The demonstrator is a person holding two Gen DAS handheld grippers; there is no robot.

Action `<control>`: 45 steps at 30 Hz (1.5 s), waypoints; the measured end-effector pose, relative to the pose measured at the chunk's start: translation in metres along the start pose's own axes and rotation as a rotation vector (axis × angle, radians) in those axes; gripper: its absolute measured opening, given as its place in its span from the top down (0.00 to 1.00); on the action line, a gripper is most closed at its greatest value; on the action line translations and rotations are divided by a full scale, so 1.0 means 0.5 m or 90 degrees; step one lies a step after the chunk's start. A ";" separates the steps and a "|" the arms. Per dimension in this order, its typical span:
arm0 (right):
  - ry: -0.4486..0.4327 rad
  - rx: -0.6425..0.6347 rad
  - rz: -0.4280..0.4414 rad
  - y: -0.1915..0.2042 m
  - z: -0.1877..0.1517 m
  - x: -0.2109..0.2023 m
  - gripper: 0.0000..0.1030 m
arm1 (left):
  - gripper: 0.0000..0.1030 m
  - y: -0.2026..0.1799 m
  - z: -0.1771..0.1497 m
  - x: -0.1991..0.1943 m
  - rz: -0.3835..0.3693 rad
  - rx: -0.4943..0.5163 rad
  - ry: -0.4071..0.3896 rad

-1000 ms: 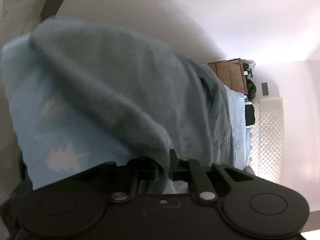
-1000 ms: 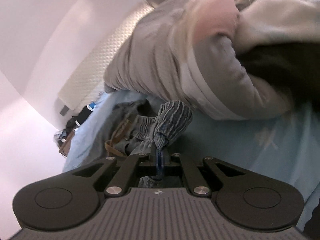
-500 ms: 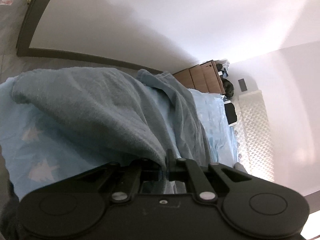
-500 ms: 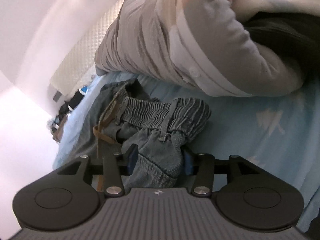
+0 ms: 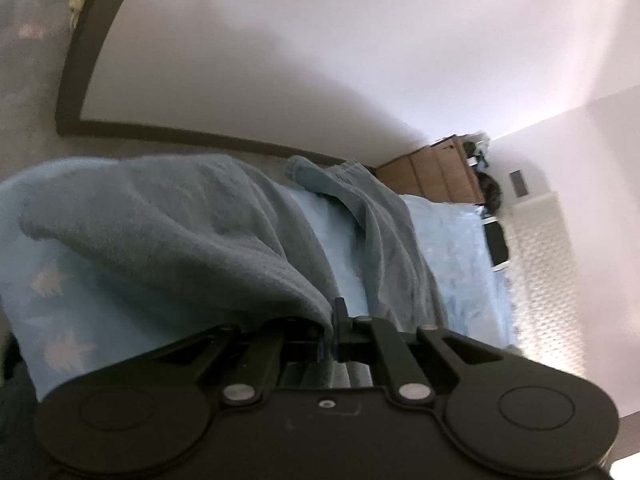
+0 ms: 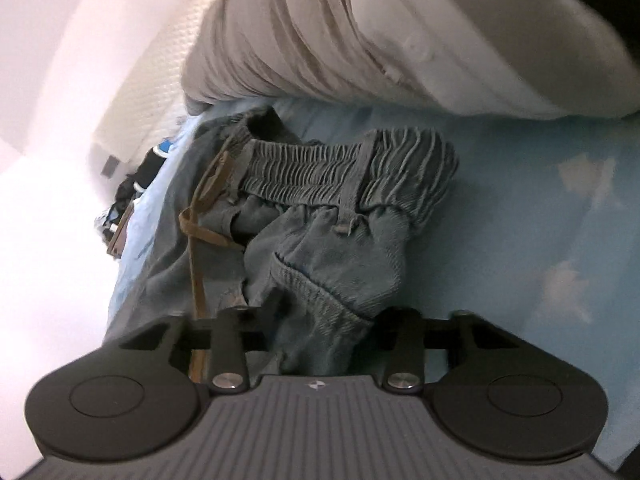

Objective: Fold clothes

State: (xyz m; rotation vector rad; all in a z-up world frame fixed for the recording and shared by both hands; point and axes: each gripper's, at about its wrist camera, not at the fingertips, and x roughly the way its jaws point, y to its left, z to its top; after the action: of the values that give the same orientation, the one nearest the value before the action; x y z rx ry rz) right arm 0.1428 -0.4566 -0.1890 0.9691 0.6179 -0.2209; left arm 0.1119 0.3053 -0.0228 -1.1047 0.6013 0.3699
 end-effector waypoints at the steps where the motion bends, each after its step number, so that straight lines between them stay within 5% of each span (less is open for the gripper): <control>1: -0.004 0.010 0.001 0.006 0.000 0.003 0.82 | 0.97 -0.007 -0.001 0.001 0.005 -0.001 0.000; 6: -0.069 0.029 0.023 0.021 -0.016 -0.023 0.97 | 0.97 0.008 -0.006 0.005 -0.021 -0.006 -0.015; 11: -0.160 0.033 0.098 -0.007 -0.048 -0.085 0.99 | 0.97 0.037 -0.004 -0.015 -0.099 0.016 -0.022; 18: -0.241 0.014 0.126 -0.002 -0.054 -0.215 1.00 | 0.97 0.059 0.011 -0.094 -0.172 0.021 0.001; 28: -0.241 0.015 0.095 -0.050 -0.066 -0.344 1.00 | 0.97 0.101 0.000 -0.165 -0.207 0.027 0.018; 35: -0.210 0.010 0.110 0.024 -0.034 -0.264 0.99 | 0.97 -0.030 0.049 -0.058 -0.186 0.078 0.018; 45: -0.227 -0.033 0.064 0.184 0.102 -0.070 0.98 | 0.97 -0.257 0.073 0.281 -0.114 0.143 0.057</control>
State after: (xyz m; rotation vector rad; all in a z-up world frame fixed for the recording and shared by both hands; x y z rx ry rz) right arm 0.1749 -0.4501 -0.0833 0.8816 0.2474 -0.2795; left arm 0.3040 0.2835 -0.0059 -0.9534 0.6020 0.0953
